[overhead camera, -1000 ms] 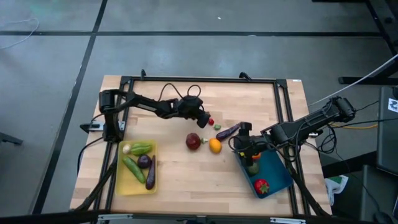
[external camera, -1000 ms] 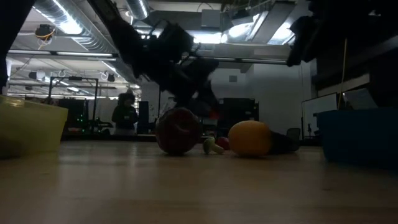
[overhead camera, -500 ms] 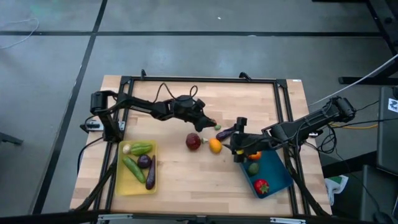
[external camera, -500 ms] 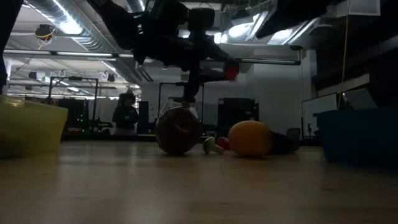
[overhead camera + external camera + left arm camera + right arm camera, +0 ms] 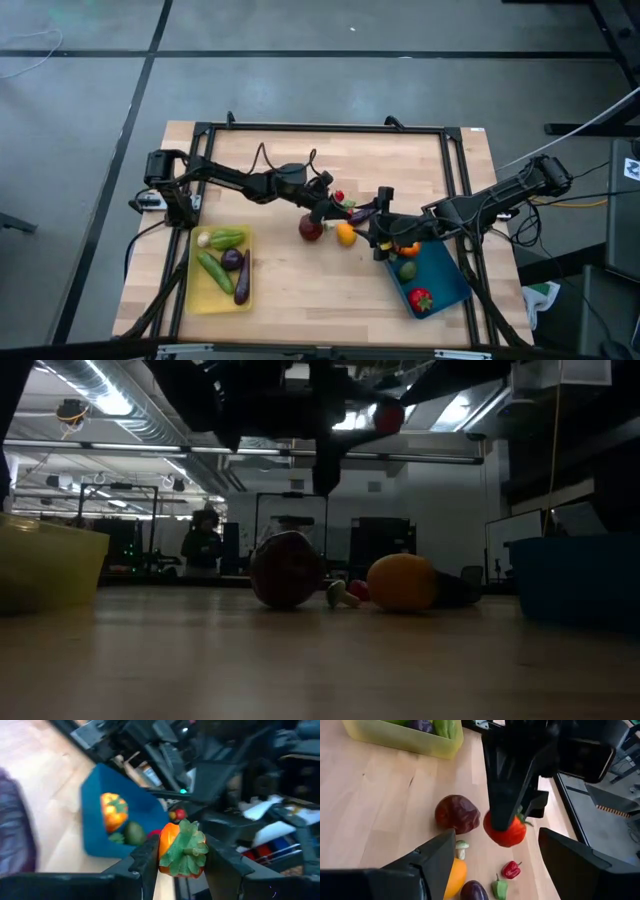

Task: Sort produce into baskets
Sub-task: Put the peach into the blue bin

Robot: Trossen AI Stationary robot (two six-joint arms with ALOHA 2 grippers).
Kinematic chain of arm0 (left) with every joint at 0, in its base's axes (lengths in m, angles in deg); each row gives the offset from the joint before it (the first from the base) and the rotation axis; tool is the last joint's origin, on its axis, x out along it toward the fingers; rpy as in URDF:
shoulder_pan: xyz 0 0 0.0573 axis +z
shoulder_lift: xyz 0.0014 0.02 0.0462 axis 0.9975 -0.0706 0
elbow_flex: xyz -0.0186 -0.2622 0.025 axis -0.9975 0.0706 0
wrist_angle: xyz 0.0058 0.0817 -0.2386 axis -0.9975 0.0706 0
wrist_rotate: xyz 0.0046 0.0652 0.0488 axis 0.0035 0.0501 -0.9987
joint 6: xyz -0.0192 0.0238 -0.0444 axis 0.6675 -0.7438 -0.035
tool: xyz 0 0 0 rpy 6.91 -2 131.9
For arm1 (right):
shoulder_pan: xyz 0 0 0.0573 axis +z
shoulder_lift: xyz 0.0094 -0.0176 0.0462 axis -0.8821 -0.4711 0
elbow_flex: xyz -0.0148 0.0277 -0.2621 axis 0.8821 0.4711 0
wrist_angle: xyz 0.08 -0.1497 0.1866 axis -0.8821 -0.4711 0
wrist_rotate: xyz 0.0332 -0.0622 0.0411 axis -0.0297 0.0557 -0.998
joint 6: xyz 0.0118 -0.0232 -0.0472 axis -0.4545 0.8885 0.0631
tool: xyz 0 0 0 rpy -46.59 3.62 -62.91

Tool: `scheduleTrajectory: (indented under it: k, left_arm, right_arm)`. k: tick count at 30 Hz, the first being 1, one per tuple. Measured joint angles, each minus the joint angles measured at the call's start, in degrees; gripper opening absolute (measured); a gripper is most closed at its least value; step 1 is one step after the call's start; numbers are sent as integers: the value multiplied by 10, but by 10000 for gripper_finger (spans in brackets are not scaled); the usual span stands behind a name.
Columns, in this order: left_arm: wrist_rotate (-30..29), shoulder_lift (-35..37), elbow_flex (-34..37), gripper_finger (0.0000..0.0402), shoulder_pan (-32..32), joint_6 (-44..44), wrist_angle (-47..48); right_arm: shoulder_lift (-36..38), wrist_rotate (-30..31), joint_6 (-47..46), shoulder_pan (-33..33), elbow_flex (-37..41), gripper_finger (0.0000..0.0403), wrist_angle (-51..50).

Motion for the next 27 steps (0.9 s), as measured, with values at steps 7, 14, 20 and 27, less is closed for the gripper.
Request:
scheduleTrajectory:
  k: [7,14,20,27]
  left_arm:
    - [1,0,0,134,-7,4,-38]
    - [1,0,0,134,-15,21,-73]
    - [1,0,0,134,-25,19,-84]
    - [-2,0,0,134,-25,17,-86]
  right_arm:
    - [0,0,44,0,0,282,39]
    - [0,0,83,0,0,282,57]
    - [0,0,85,0,0,282,57]
    - [0,0,85,0,0,242,56]
